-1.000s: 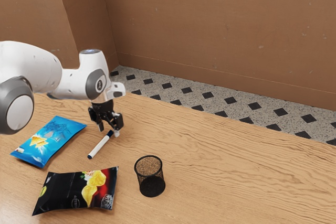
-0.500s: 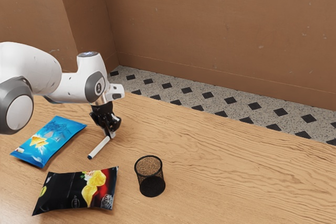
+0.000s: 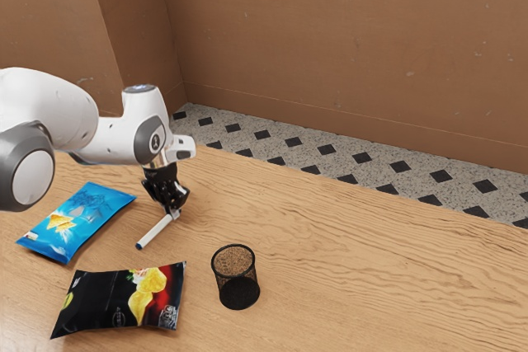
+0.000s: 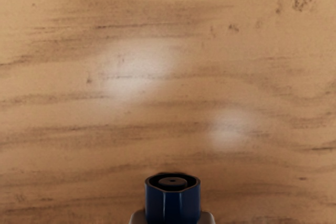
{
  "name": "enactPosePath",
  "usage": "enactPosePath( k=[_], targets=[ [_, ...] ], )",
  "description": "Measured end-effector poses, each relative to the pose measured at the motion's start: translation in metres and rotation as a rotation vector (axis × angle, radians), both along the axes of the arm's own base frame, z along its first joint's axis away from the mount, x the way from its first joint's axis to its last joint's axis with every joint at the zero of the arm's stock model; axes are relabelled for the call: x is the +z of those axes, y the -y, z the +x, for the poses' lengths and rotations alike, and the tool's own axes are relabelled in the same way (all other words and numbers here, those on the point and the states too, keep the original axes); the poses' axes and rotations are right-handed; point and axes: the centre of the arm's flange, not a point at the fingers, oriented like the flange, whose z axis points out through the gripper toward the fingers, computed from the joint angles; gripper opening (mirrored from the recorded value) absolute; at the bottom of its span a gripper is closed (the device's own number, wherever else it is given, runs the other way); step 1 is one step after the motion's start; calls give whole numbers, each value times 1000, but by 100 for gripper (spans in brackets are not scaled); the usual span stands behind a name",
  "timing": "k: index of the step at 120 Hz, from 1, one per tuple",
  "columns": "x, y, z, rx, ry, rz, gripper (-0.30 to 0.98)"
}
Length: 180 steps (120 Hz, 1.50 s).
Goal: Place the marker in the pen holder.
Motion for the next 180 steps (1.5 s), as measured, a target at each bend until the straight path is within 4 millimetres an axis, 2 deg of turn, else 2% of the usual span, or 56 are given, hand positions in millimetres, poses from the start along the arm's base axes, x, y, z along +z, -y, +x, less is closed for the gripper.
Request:
enactPosePath(
  k=[21, 47, 67, 97, 118, 128, 143, 169, 180],
  targets=[
    [3, 1, 0, 0, 8, 2, -2],
    [38, 10, 6, -13, 65, -5, -3],
    [65, 29, 10, -40, 106, -15, -3],
    [119, 82, 9, -123, 179, -34, -3],
    [158, 125, -22, -186, 212, -83, -3],
    [180, 153, -32, -230, 233, -110, -3],
    [205, 182, -44, -266, 243, -150, -3],
    [205, 224, -60, -245, 163, -243, -3],
    [191, 233, -70, -218, 104, -269, -3]
  ],
)
